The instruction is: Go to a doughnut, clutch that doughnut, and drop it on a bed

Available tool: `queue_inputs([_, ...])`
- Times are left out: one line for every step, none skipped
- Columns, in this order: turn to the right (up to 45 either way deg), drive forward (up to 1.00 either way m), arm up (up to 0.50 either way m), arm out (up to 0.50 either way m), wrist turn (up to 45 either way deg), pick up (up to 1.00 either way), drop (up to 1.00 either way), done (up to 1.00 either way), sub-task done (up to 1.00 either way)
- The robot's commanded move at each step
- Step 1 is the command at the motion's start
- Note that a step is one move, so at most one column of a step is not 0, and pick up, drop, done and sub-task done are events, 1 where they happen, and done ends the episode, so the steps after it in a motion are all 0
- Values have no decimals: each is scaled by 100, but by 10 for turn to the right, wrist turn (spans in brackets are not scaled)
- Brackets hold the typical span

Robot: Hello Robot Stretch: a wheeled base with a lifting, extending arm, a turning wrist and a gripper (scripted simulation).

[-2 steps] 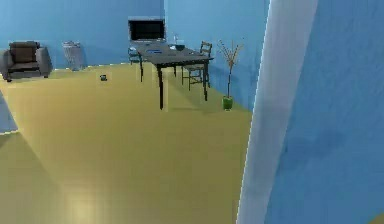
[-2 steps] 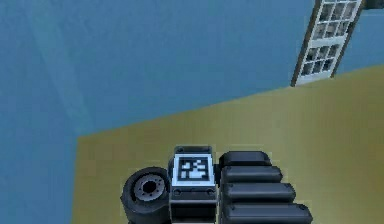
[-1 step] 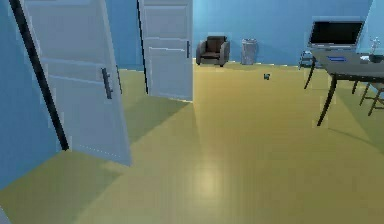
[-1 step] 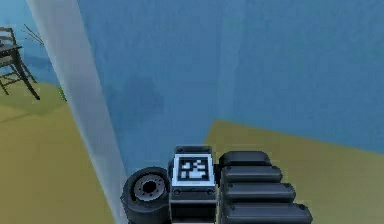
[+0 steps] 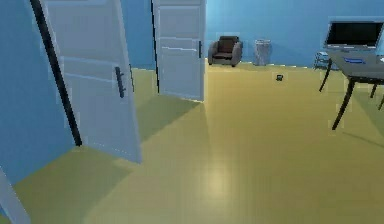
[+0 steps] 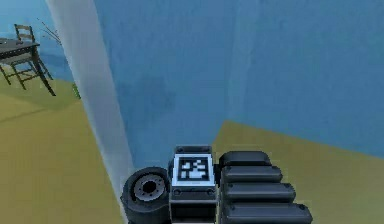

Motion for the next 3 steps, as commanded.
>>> queue_inputs([0,100,0,0,0,0,0,0,0])
queue_inputs([0,65,0,0,0,0,0,0,0])
queue_inputs([-180,0,0,0,0,0,0,0,0])
